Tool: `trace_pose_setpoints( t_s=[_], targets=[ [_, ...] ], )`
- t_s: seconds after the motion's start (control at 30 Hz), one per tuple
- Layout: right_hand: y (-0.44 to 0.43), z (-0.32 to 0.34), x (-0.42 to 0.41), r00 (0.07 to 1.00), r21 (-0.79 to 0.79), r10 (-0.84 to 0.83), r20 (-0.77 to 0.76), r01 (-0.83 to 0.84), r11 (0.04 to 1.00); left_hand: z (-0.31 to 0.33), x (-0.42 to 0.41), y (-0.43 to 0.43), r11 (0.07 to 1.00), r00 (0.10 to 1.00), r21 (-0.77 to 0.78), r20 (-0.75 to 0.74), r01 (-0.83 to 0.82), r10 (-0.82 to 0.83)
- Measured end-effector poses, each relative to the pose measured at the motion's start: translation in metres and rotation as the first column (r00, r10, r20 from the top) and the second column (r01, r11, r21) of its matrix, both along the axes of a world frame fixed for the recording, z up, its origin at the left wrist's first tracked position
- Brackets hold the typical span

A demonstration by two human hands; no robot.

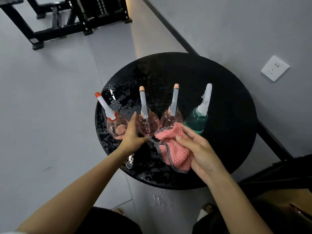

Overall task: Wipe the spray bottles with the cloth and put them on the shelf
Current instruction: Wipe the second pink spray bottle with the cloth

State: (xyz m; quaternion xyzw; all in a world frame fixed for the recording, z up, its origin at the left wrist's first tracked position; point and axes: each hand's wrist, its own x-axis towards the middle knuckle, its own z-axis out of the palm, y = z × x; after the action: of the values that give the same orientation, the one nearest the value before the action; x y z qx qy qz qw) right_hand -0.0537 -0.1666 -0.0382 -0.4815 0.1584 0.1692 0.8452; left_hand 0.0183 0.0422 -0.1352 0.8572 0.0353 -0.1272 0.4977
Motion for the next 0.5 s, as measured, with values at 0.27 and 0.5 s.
trace_pose_setpoints(
  t_s=[0.27, 0.5],
  targets=[
    [-0.001, -0.002, 0.007, 0.999, 0.011, -0.004, -0.038, 0.004, 1.000, -0.009, -0.001, -0.009, 0.997, 0.990, 0.068, 0.141, -0.020, 0.010],
    [-0.005, 0.001, 0.007, 0.999, 0.018, 0.002, -0.052, -0.001, 1.000, -0.010, -0.005, -0.008, 0.999, 0.993, 0.027, 0.113, -0.037, 0.033]
  ],
)
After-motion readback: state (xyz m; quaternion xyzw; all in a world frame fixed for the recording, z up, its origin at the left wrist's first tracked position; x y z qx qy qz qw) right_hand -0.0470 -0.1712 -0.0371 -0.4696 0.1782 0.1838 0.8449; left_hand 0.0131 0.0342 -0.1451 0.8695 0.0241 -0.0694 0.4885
